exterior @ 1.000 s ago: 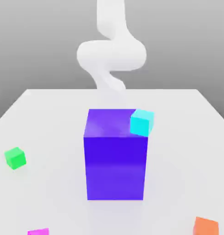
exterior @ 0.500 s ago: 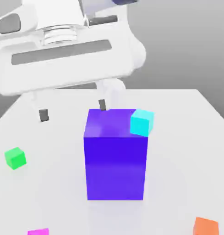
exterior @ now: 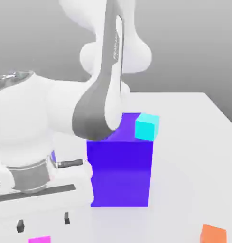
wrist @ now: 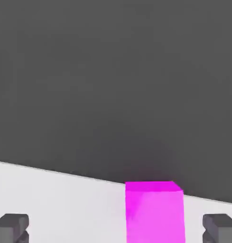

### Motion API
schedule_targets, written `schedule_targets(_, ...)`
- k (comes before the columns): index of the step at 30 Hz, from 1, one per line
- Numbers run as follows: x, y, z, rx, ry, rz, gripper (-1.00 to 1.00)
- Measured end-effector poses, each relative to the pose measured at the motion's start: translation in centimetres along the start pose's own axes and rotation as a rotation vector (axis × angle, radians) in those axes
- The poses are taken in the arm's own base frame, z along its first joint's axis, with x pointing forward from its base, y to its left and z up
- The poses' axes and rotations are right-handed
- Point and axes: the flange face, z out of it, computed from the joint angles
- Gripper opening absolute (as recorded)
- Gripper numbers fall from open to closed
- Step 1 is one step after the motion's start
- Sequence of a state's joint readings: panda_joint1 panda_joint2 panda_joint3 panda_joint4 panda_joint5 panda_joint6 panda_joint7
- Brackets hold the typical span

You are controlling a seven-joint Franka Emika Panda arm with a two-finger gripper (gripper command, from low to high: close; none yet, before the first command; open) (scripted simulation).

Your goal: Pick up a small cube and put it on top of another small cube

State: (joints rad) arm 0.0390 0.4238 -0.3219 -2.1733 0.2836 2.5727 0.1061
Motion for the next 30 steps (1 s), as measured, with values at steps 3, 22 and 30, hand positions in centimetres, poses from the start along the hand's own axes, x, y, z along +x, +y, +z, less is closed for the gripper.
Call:
schedule_targets(3,0.2,0.6,3.8,-0.024,-0.002,-0.009,0.00)
schedule_targets(22,-0.6,10.2,-2.4,-0.070,0.013,-0.023,-1.00)
schedule_targets(30,-8.2,27.1,-5.8,-0.089,-0.002,-0.056,-1.00)
